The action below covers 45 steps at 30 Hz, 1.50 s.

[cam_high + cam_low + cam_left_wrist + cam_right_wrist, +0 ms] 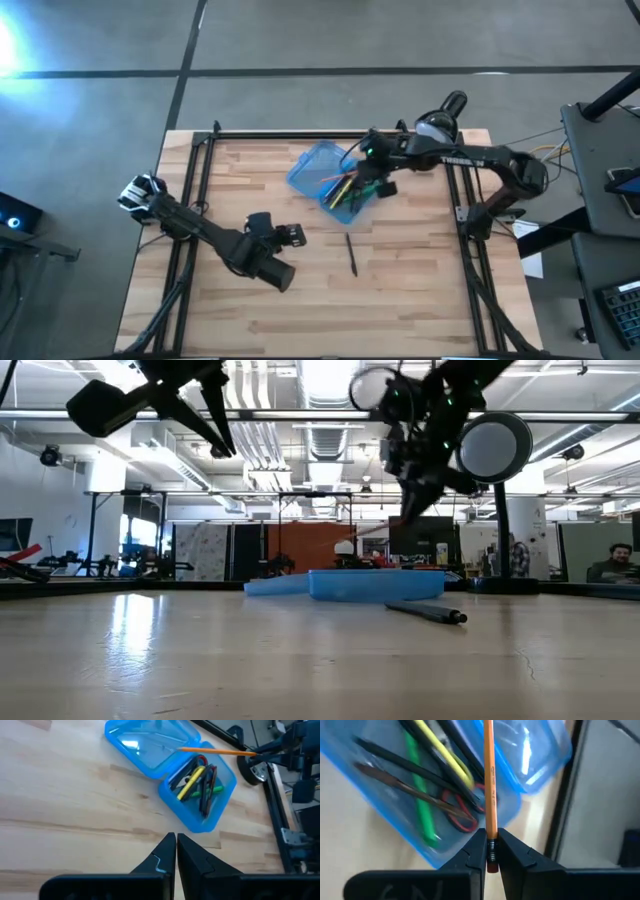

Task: Pick & place school supplies into a supply box
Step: Put the orange pencil into the blue supply box, then put the black pen into the blue supply box

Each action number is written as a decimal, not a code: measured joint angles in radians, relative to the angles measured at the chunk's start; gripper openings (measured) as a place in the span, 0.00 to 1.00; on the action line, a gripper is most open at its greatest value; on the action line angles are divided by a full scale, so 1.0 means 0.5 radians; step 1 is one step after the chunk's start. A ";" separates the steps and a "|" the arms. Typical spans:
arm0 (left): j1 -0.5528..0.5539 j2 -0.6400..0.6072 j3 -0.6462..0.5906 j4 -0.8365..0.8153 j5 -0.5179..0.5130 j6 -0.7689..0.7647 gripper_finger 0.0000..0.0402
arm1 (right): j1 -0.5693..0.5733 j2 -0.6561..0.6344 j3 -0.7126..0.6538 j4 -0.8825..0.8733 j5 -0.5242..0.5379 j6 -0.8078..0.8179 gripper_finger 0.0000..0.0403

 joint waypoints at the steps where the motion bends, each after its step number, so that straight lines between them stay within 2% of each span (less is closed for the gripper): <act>1: 0.000 0.000 -0.009 0.007 -0.001 -0.003 0.00 | -0.051 -0.021 -0.050 0.053 0.002 -0.038 0.07; 7: 0.007 0.005 -0.024 0.065 -0.021 -0.027 0.00 | -0.171 -0.044 -0.300 0.206 0.052 -0.270 0.07; 13: 0.024 0.005 -0.024 0.064 -0.054 -0.025 0.00 | -0.094 -0.012 -0.427 0.279 0.024 -0.341 0.07; 22: 0.054 0.005 -0.024 0.064 -0.068 0.015 0.00 | -0.044 0.006 -0.474 0.346 0.019 -0.359 0.07; 29: 0.062 0.005 -0.024 0.065 -0.083 0.054 0.00 | -0.042 0.009 -0.475 0.414 0.018 -0.184 0.12; 37: 0.066 0.005 -0.024 0.065 -0.101 0.059 0.00 | -0.042 -0.016 -0.482 0.407 0.142 0.009 0.32; 41: 0.075 0.004 -0.024 0.065 -0.108 0.071 0.00 | -0.030 -0.115 -0.456 0.355 0.167 0.235 0.40; 45: 0.075 0.004 -0.024 0.065 -0.109 0.072 0.00 | 0.025 -0.262 -0.410 0.232 0.092 0.710 0.43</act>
